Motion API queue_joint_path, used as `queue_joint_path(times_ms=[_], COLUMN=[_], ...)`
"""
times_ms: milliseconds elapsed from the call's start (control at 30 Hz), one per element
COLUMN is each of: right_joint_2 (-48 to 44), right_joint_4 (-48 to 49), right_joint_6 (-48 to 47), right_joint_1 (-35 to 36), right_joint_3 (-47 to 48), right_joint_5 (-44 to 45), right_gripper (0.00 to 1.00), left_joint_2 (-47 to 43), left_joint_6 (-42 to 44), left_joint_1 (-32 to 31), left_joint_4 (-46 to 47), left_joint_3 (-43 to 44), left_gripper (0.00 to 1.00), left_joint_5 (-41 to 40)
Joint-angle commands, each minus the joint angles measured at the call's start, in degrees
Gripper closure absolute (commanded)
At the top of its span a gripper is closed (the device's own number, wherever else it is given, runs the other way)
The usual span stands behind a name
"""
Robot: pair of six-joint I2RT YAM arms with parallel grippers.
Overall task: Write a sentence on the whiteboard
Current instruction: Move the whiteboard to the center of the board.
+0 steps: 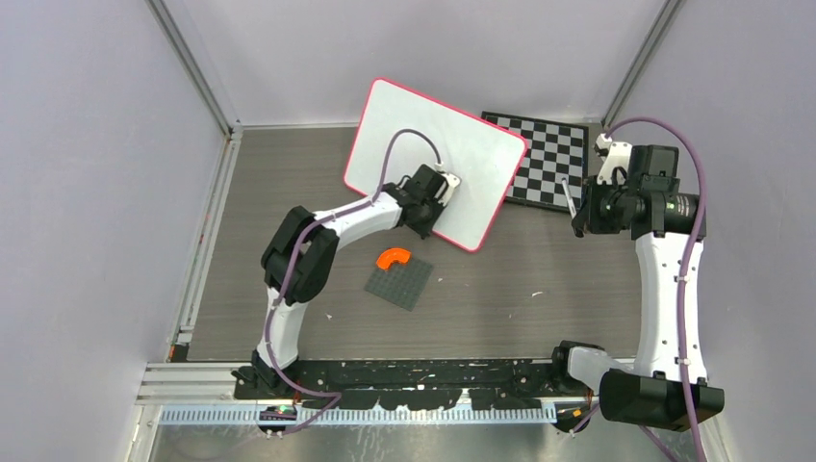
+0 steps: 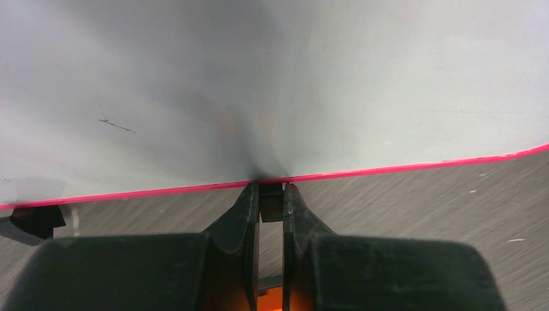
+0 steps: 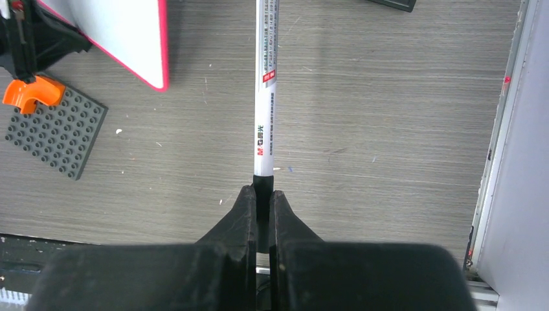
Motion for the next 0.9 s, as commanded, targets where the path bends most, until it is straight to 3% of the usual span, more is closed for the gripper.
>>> queue_joint_path(times_ms=[0, 367, 500, 600, 700, 867], right_joint_2=[-1.8, -1.5, -1.5, -1.6, -1.7, -1.4], right_joint_4=[-0.5, -0.9, -1.6, -2.1, -2.1, -2.1], right_joint_6=[-1.2, -1.1, -1.4, -1.8, -2.1, -1.8], right_joint_1=[-0.7, -1.3, -1.7, -1.9, -2.2, -2.4], right_joint_3=[0.8, 1.1, 1.7, 2.2, 2.2, 2.3], right_joint_5=[-0.9, -1.1, -0.9, -0.8, -0.8, -0.8], right_gripper=[1.00, 1.00, 1.00, 1.00, 1.00, 1.00], left_joint_2=[1.8, 4.9, 4.2, 1.9, -0.9, -4.8], left_joint_6=[-5.7, -14.6, -15.4, -14.4, -12.5, -10.8], left_joint_1=[-4.5, -11.8, -12.7, -12.8, -12.8, -12.7], left_joint_4=[-1.3, -3.0, -2.3, -0.6, 1.0, 2.5], left_joint_3=[3.2, 7.5, 6.4, 3.3, -0.2, -5.2], left_gripper=[1.00, 0.98, 0.80, 0.55, 0.45, 0.41], left_joint_5=[0.4, 0.8, 4.4, 3.7, 3.9, 6.7])
